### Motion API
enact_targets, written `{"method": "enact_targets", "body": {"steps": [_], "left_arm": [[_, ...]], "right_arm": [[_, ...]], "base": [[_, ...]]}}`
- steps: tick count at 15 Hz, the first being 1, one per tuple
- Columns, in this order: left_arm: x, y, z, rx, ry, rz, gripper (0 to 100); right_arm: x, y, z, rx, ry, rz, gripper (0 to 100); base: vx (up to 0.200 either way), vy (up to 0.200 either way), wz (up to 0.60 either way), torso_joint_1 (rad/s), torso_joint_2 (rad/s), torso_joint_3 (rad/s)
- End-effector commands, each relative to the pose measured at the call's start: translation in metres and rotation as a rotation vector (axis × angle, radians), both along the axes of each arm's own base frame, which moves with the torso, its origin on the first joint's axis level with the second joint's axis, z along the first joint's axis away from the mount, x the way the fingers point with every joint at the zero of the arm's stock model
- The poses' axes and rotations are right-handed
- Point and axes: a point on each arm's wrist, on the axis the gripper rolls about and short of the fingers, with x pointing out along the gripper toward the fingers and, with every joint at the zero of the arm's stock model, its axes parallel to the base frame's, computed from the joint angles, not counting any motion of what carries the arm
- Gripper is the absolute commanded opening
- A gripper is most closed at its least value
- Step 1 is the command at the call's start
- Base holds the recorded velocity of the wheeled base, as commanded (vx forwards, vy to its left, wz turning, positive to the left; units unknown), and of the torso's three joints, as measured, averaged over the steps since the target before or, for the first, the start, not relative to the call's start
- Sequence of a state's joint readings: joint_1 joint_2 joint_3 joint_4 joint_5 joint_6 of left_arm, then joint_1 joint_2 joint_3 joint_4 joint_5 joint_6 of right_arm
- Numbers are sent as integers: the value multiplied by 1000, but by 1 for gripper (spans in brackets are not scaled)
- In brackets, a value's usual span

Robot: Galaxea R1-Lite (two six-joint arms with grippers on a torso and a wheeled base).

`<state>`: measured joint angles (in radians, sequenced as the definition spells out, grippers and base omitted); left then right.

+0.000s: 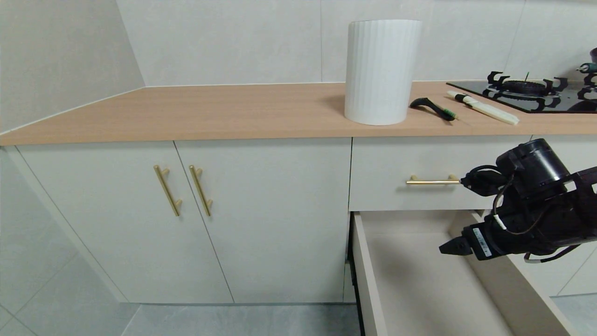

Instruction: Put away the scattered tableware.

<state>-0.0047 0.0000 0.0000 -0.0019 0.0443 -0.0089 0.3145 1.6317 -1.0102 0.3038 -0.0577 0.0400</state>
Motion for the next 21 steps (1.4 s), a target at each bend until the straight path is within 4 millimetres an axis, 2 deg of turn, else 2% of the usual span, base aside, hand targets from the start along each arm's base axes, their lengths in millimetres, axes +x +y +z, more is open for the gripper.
{"method": "enact_targets", "body": {"steps": [1,4,16,19,21], "left_arm": [[0,0,0,0,-1,0,100],[0,0,0,0,-1,0,100],[0,0,0,0,-1,0,100],[0,0,0,1,-1,0,100],[0,0,0,0,-1,0,100]], "right_arm": [[-4,-2,5,6,-21,-3,100],[-4,-2,6,8,-25,-3,100],[-4,-2,5,5,-21,-1,100],[-5,-2,20,37,-116,-2,100],[14,0,40,68,-239,-21,100]], "base": [[0,0,0,32,-134,-100],[0,0,0,45,-232,-248],[0,0,0,185,-486,-290],[0,0,0,118,-266,-154],[0,0,0,16,-40,-23]]}}
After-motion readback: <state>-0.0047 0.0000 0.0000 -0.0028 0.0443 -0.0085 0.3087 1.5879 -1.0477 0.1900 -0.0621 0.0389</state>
